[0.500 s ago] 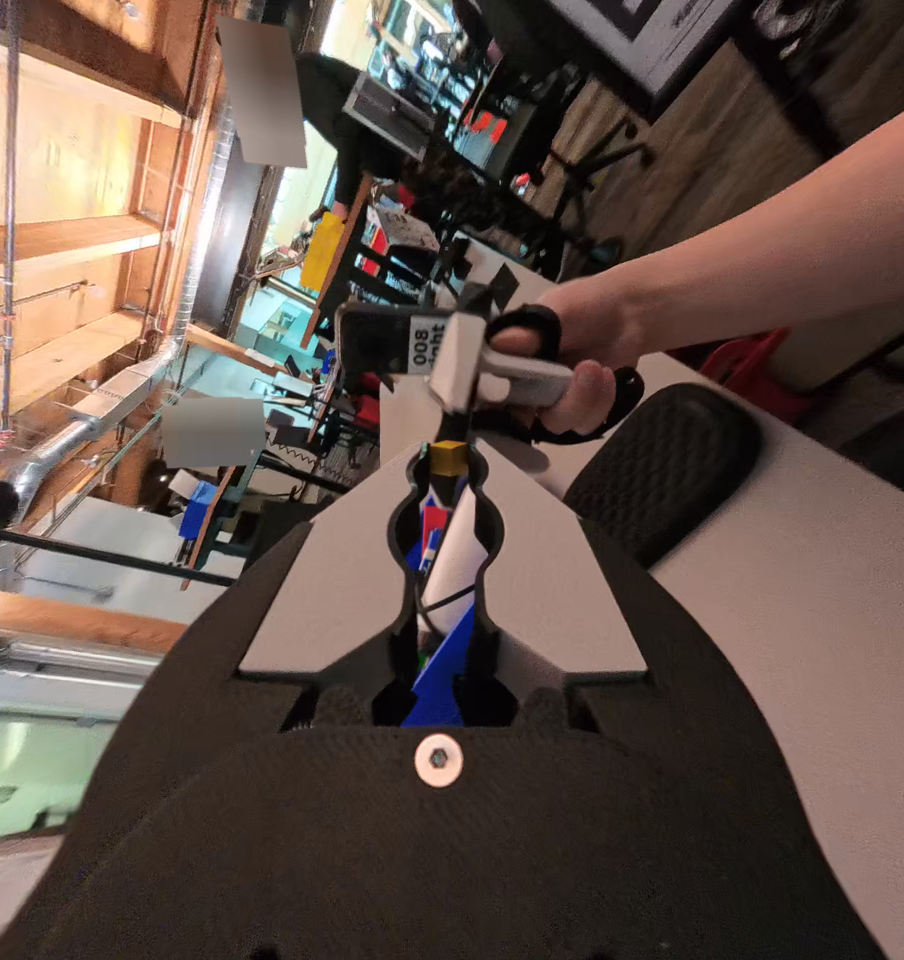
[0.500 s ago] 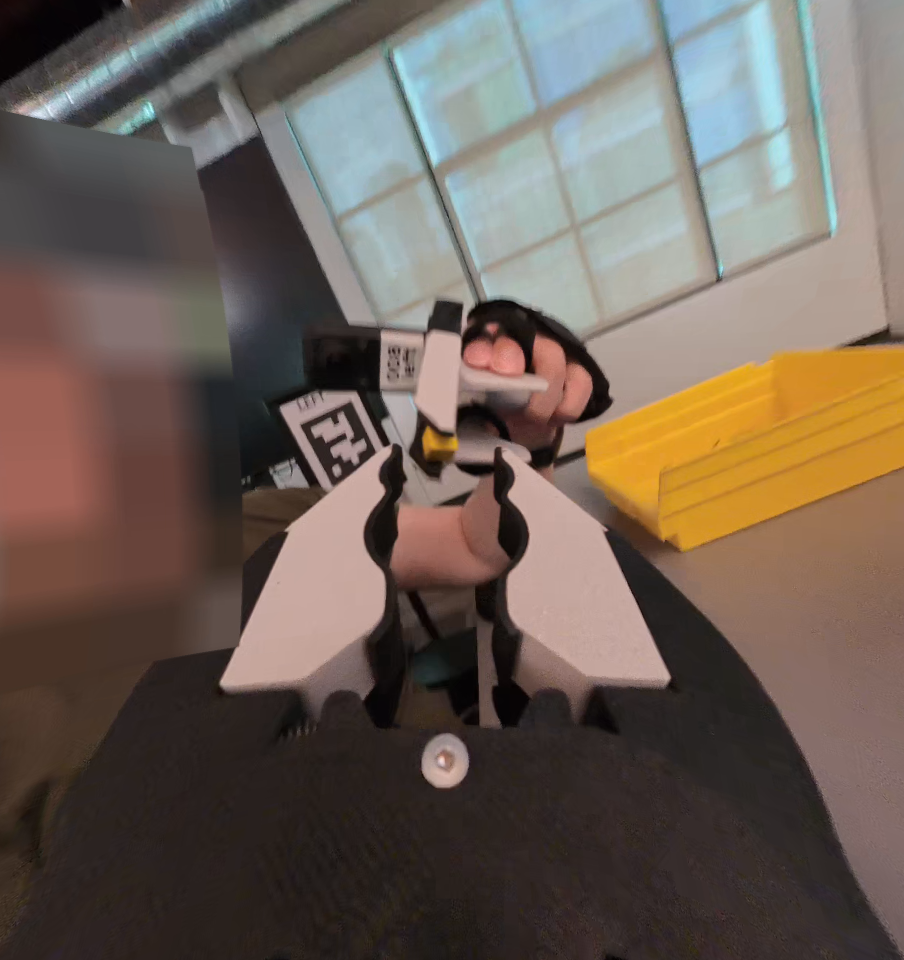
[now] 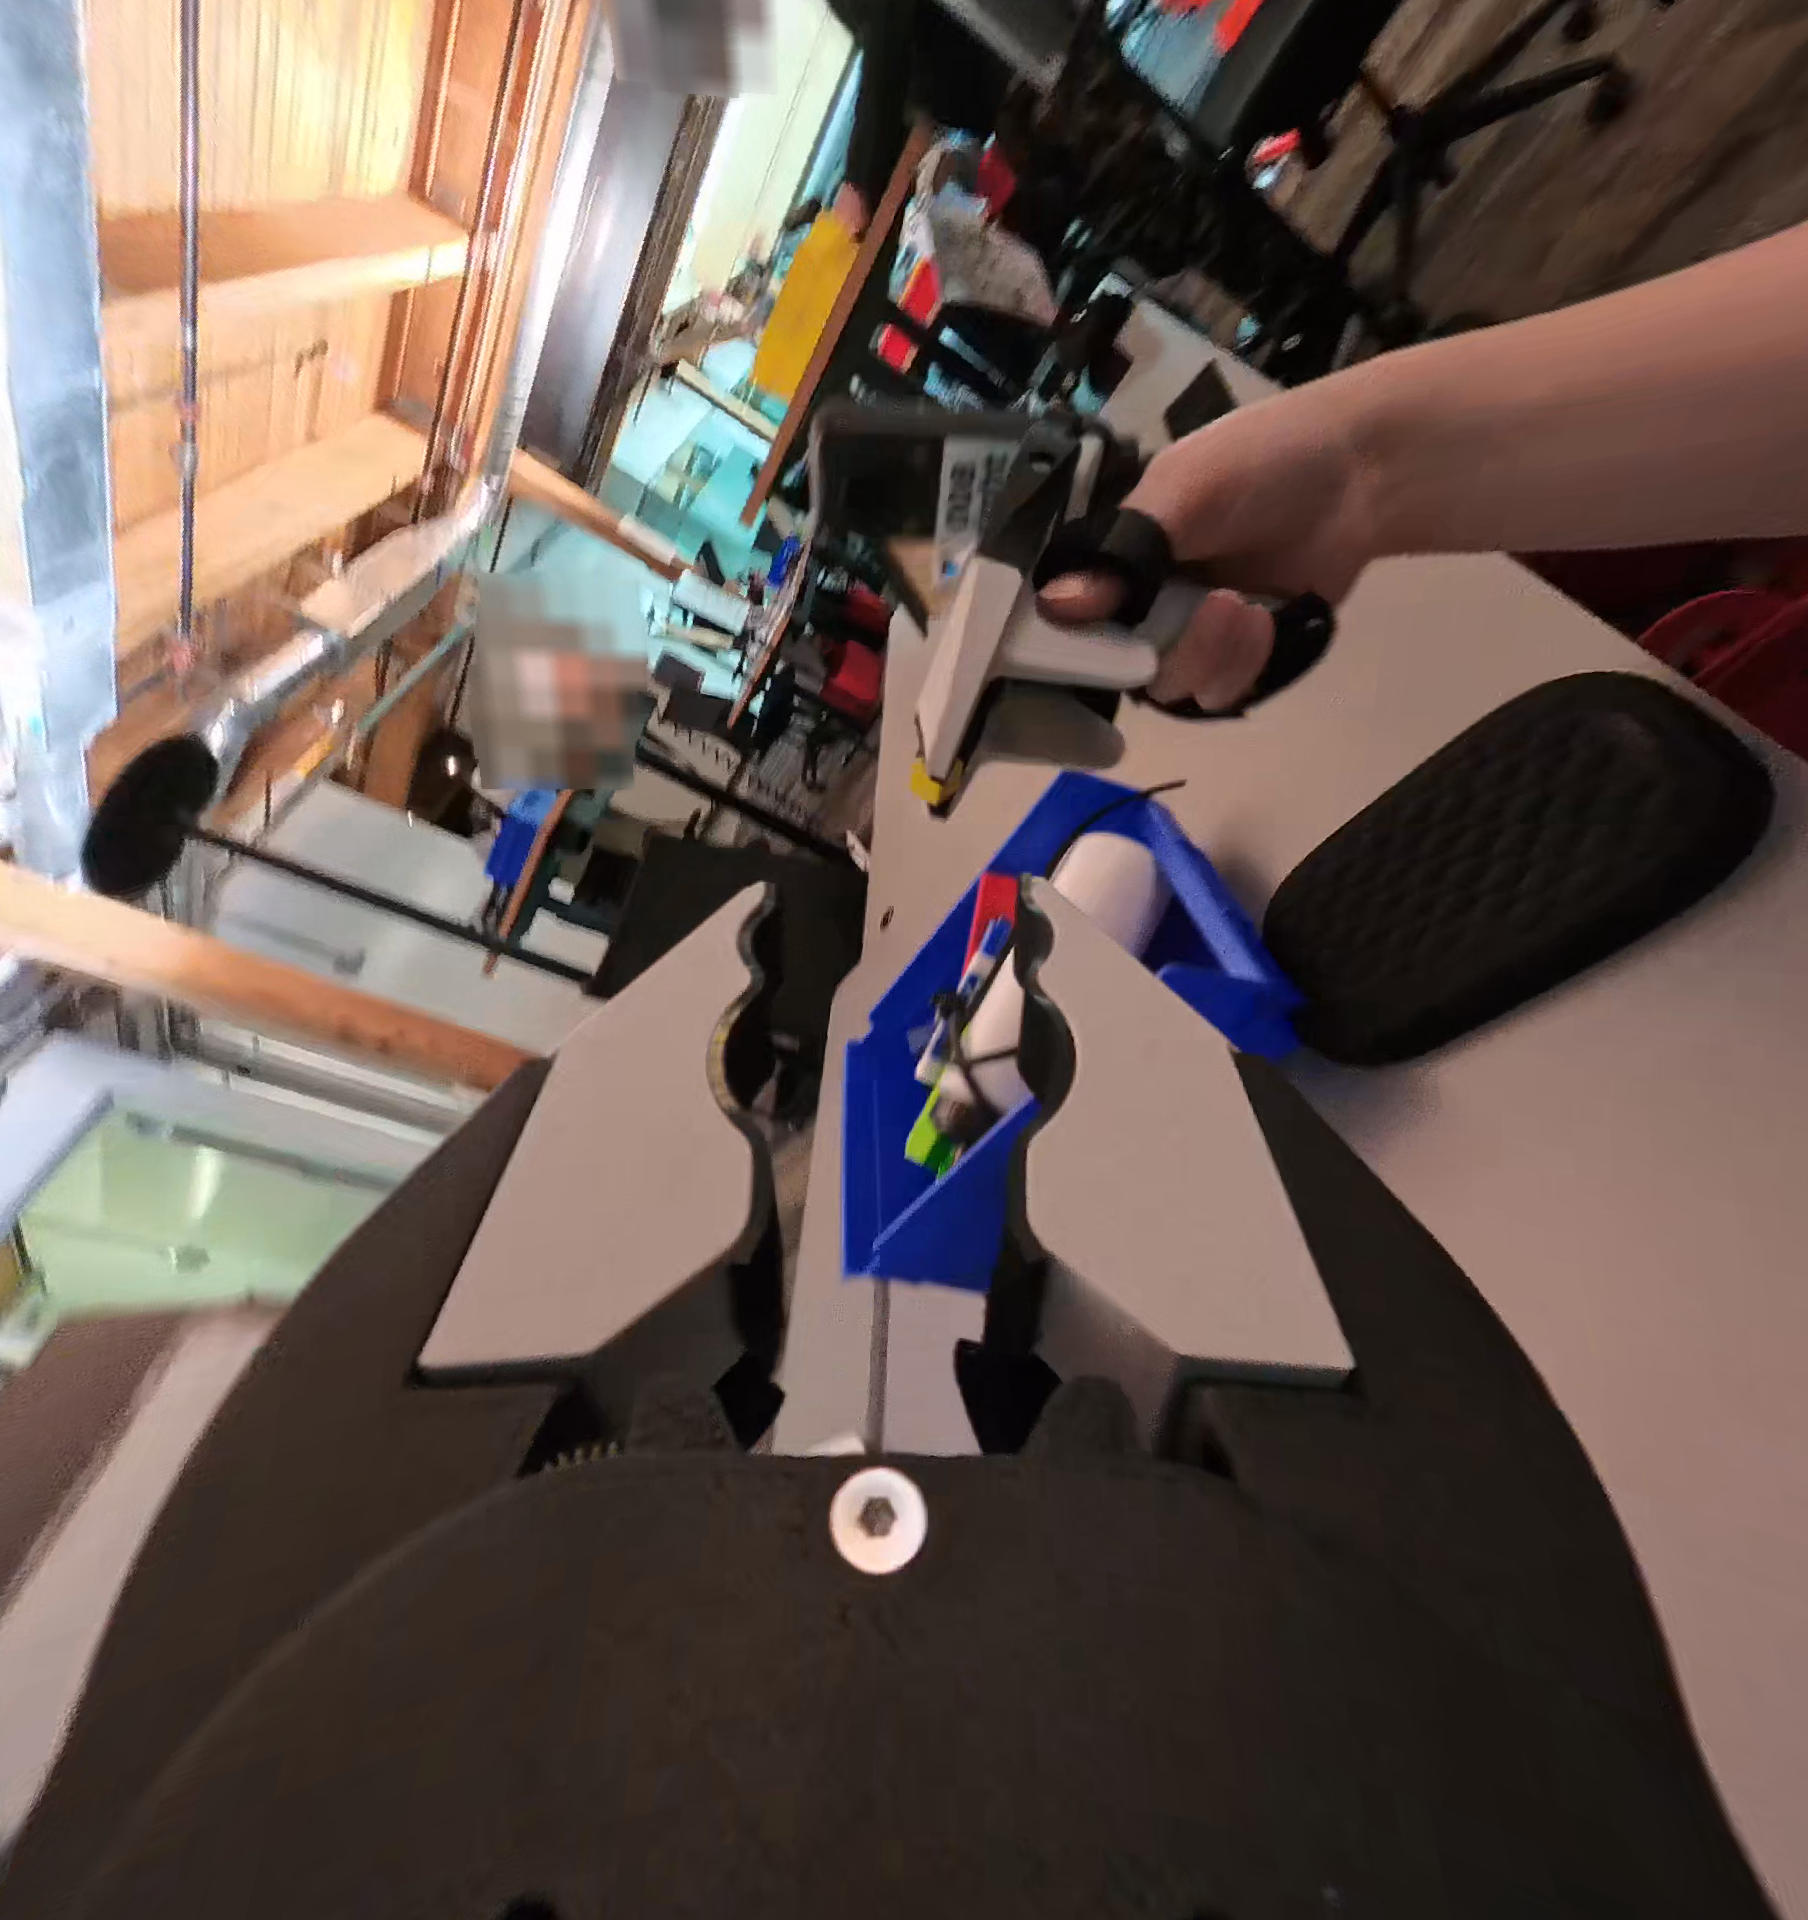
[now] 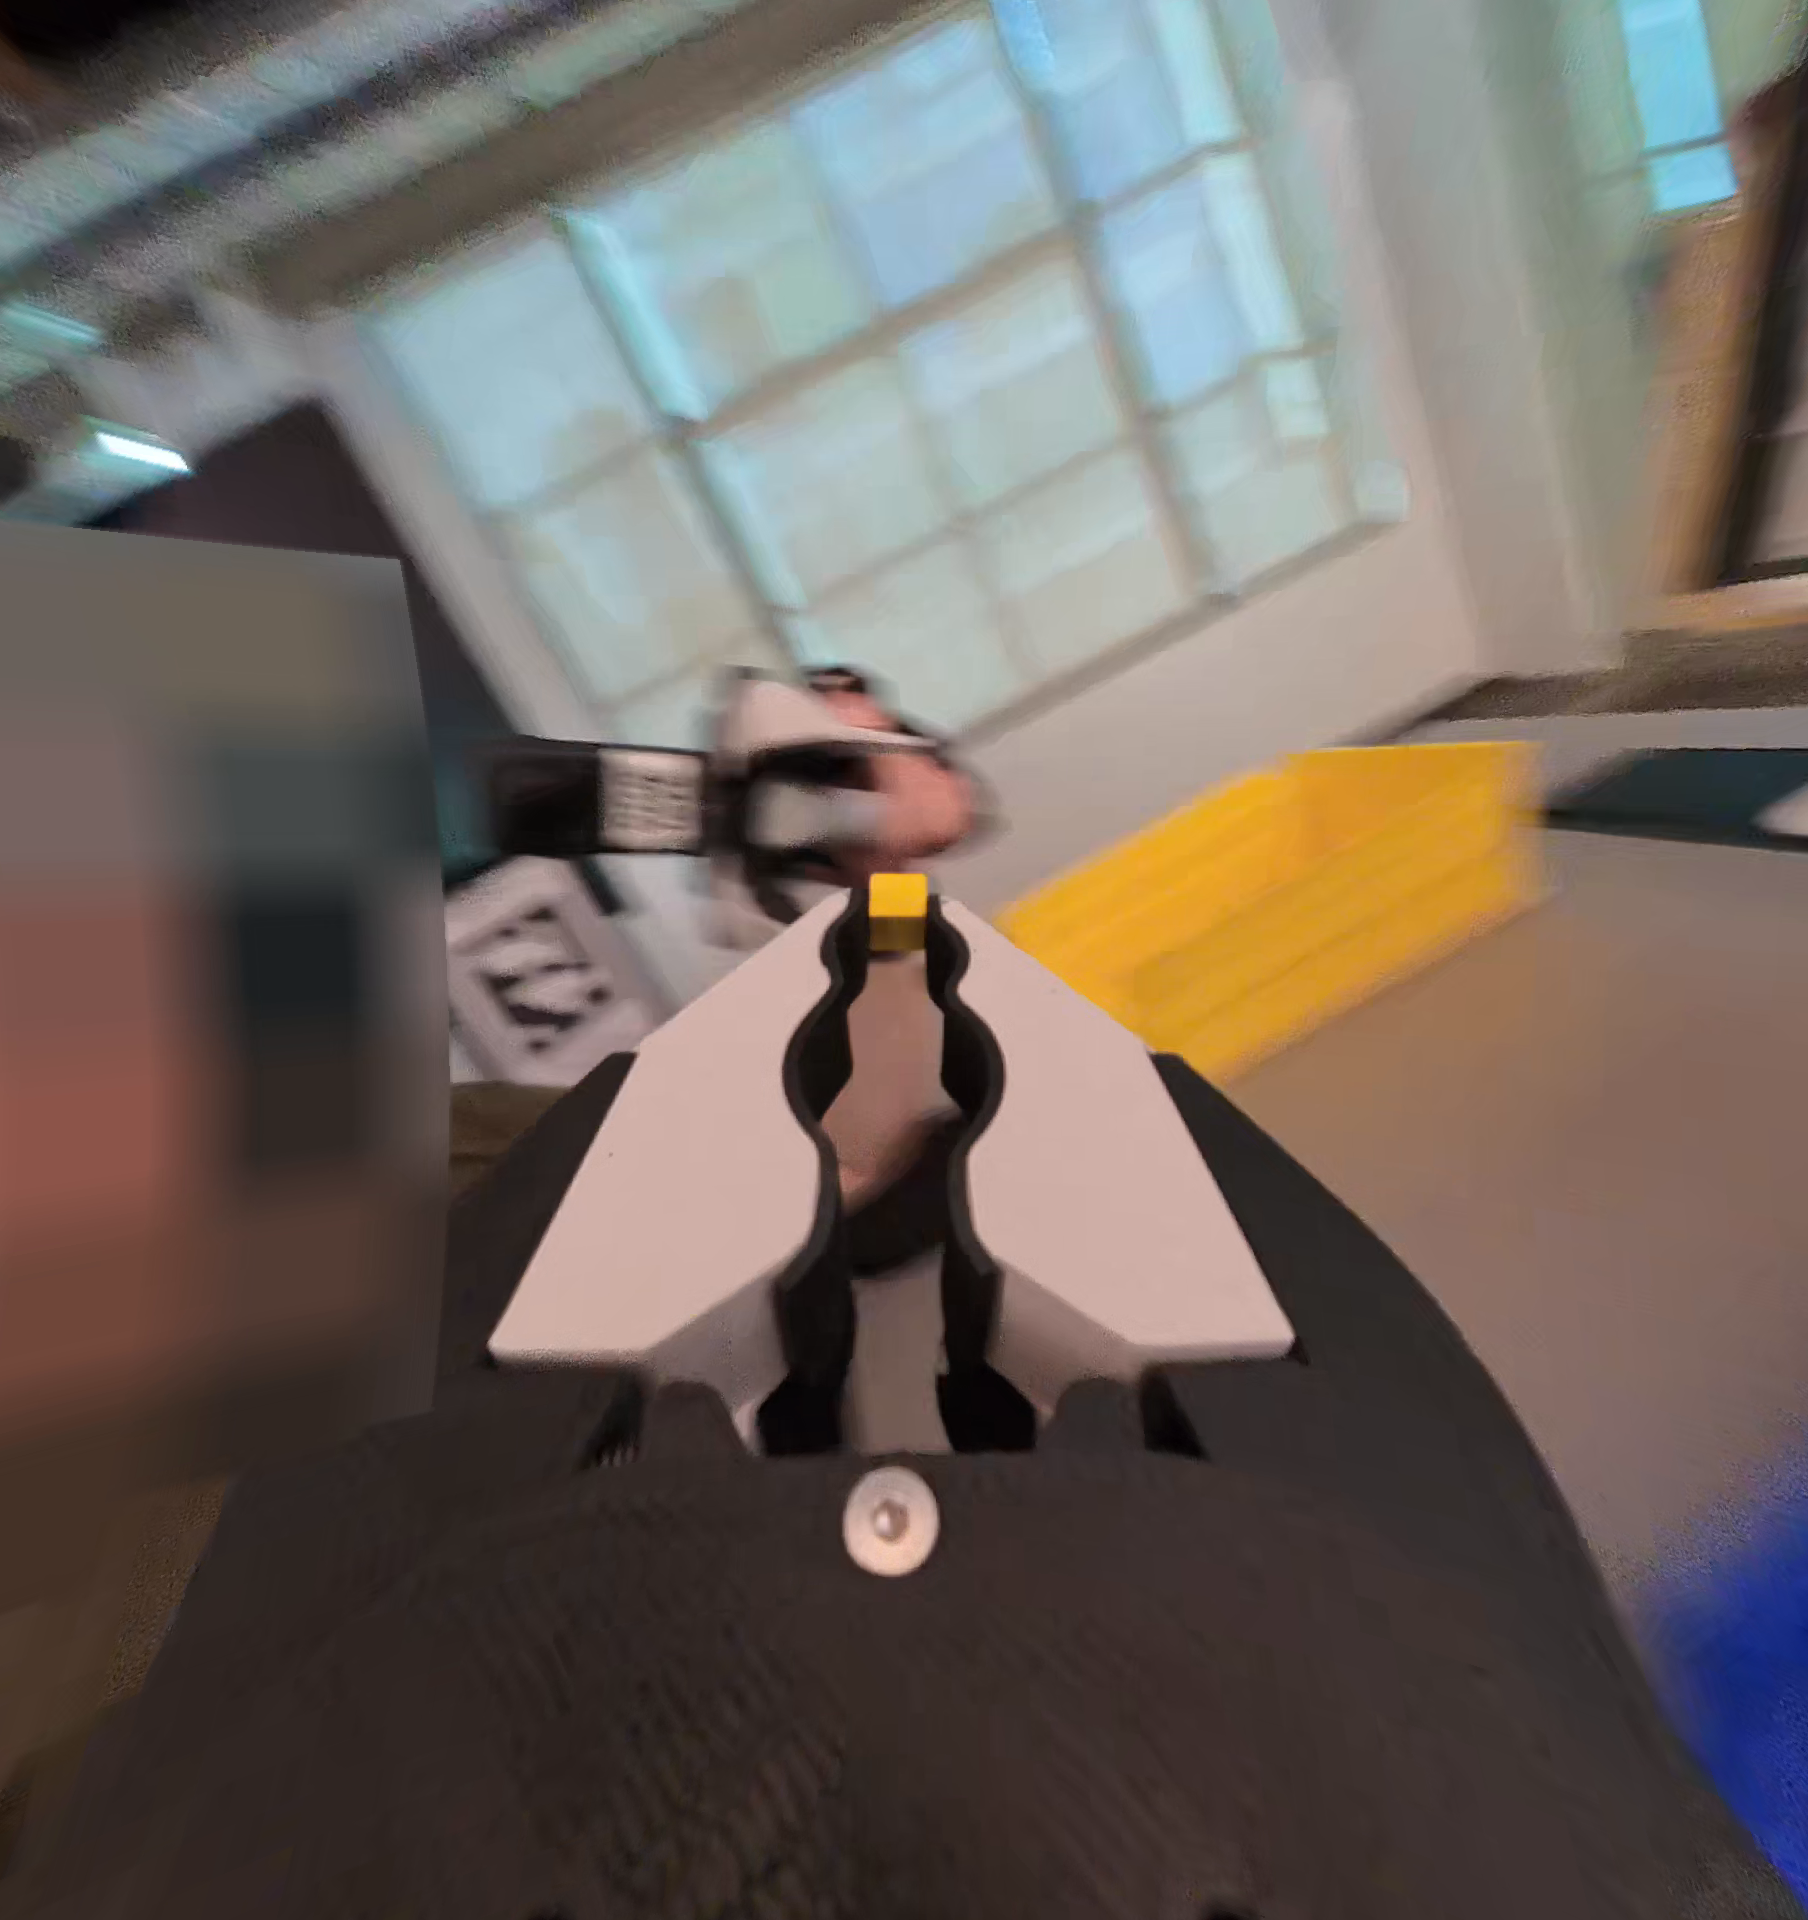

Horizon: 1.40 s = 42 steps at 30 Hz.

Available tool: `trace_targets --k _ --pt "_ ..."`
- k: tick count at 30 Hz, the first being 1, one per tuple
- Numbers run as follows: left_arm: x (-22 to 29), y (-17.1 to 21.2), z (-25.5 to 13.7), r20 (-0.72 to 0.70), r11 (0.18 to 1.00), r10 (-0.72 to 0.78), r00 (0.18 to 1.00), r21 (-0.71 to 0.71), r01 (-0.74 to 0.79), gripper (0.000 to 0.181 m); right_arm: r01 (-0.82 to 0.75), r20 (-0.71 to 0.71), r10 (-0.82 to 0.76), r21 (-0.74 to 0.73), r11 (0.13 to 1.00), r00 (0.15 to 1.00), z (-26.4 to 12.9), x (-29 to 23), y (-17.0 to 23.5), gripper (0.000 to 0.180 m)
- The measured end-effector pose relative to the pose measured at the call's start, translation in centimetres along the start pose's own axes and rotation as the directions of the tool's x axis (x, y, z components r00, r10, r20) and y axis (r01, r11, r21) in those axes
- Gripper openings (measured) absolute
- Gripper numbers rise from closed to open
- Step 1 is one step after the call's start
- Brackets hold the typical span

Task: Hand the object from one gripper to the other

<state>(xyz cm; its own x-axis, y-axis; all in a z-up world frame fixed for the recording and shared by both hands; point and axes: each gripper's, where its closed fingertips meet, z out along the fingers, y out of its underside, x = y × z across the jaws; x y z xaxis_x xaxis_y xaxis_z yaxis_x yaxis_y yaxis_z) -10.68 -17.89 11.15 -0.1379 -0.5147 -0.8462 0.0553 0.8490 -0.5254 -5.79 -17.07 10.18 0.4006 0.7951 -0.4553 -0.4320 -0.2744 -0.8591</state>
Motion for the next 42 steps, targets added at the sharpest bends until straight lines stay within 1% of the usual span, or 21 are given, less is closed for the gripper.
trace_targets --k 1,2,3,4,6,8,10,14,16,18,20,22,24,25,28,30,31,33,36,38,42 --pt "-1.3 0.7 -1.2 0.018 0.999 -0.04 0.999 -0.031 0.041 0.038 0.053 -0.202 -0.061 -0.048 0.997 0.977 -1.6 3.9 -1.2 0.008" --pt "-2.5 1.5 -2.5 0.042 0.995 -0.079 0.996 -0.065 0.081 0.036 0.089 -0.413 -0.128 -0.114 0.99 0.902 -3.8 8.2 -2.3 0.008" --pt "-3.8 2.5 -3.8 0.077 0.988 -0.107 0.991 -0.102 0.115 0.035 0.093 -0.562 -0.187 -0.192 0.977 0.806 -6.1 12.0 -3.2 0.008" --pt "-4.9 3.6 -5.1 0.117 0.979 -0.126 0.985 -0.146 0.143 0.03 0.059 -0.632 -0.22 -0.266 0.962 0.743 -7.6 14.7 -3.4 0.008" --pt "-6.6 6.6 -7.7 0.187 0.943 -0.145 0.972 -0.271 0.193 0.031 -0.061 -0.694 -0.238 -0.376 0.925 0.679 -9.4 18.8 -2.9 0.008" --pt "-7.7 9.9 -10.2 0.254 0.885 -0.148 0.956 -0.398 0.242 0.032 -0.135 -0.739 -0.3 -0.465 0.875 0.603 -11.1 22.4 -2.5 0.009" --pt "-8.4 12.3 -12.3 0.303 0.83 -0.168 0.938 -0.471 0.301 0.032 -0.19 -0.753 -0.314 -0.499 0.846 0.579 -11.7 24.9 -2.2 0.009" --pt "-8.8 16.3 -15.7 0.382 0.721 -0.248 0.89 -0.541 0.433 0.034 -0.353 -0.768 -0.231 -0.511 0.784 0.597 -12.6 27.8 -0.1 0.009" --pt "-8.7 18.5 -17.6 0.427 0.644 -0.274 0.862 -0.584 0.494 0.038 -0.355 -0.77 -0.258 -0.528 0.771 0.584 -13.2 28.8 0.1 0.024" --pt "-8.4 21.0 -20.1 0.484 0.547 -0.283 0.828 -0.628 0.553 0.038 -0.306 -0.756 -0.26 -0.518 0.799 0.601 -13.0 28.6 -0.7 0.026" --pt "-7.4 23.4 -22.5 0.534 0.427 -0.336 0.776 -0.649 0.63 0.038 -0.227 -0.739 -0.25 -0.479 0.848 0.626 -12.4 27.7 -2.2 0.026" --pt "-5.7 25.7 -24.7 0.586 0.288 -0.403 0.703 -0.648 0.705 0.038 -0.135 -0.723 -0.262 -0.441 0.887 0.639 -12.1 26.4 -3.9 0.026" --pt "-3.8 28.2 -27.1 0.65 0.121 -0.438 0.621 -0.642 0.757 0.039 -0.044 -0.714 -0.285 -0.405 0.913 0.639 -12.0 24.9 -5.1 0.026" --pt "-2.9 29.5 -28.5 0.684 0.036 -0.432 0.588 -0.638 0.769 0.04 0.0 -0.705 -0.297 -0.388 0.922 0.644 -11.9 24.1 -5.5 0.026" --pt "0.2 32.8 -31.4 0.761 -0.204 -0.426 0.49 -0.608 0.767 0.042 0.054 -0.682 -0.322 -0.383 0.922 0.657 -11.8 22.3 -4.8 0.028" --pt "1.5 34.5 -32.4 0.796 -0.302 -0.421 0.434 -0.575 0.76 0.041 0.058 -0.679 -0.334 -0.395 0.917 0.654 -12.0 21.5 -3.7 0.03" --pt "1.8 35.2 -32.5 0.807 -0.323 -0.42 0.415 -0.56 0.763 0.041 0.069 -0.668 -0.34 -0.398 0.915 0.662 -11.8 20.9 -3.2 0.03" --pt "1.7 35.9 -32.0 0.812 -0.317 -0.438 0.386 -0.542 0.779 0.038 0.107 -0.635 -0.367 -0.408 0.906 0.68 -11.2 19.6 -2.3 0.03" --pt "1.3 36.4 -31.8 0.826 -0.318 -0.412 0.385 -0.526 0.789 0.034 0.14 -0.624 -0.404 -0.428 0.893 0.669 -10.8 18.4 -0.8 0.03" --pt "1.8 36.4 -31.6 0.831 -0.357 -0.403 0.383 -0.528 0.77 0.035 0.15 -0.607 -0.399 -0.419 0.896 0.687 -10.2 17.6 0.3 0.03" --pt "3.6 36.0 -32.0 0.832 -0.481 -0.371 0.413 -0.553 0.681 0.035 0.147 -0.587 -0.368 -0.389 0.909 0.721 -9.2 16.3 2.5 0.03"
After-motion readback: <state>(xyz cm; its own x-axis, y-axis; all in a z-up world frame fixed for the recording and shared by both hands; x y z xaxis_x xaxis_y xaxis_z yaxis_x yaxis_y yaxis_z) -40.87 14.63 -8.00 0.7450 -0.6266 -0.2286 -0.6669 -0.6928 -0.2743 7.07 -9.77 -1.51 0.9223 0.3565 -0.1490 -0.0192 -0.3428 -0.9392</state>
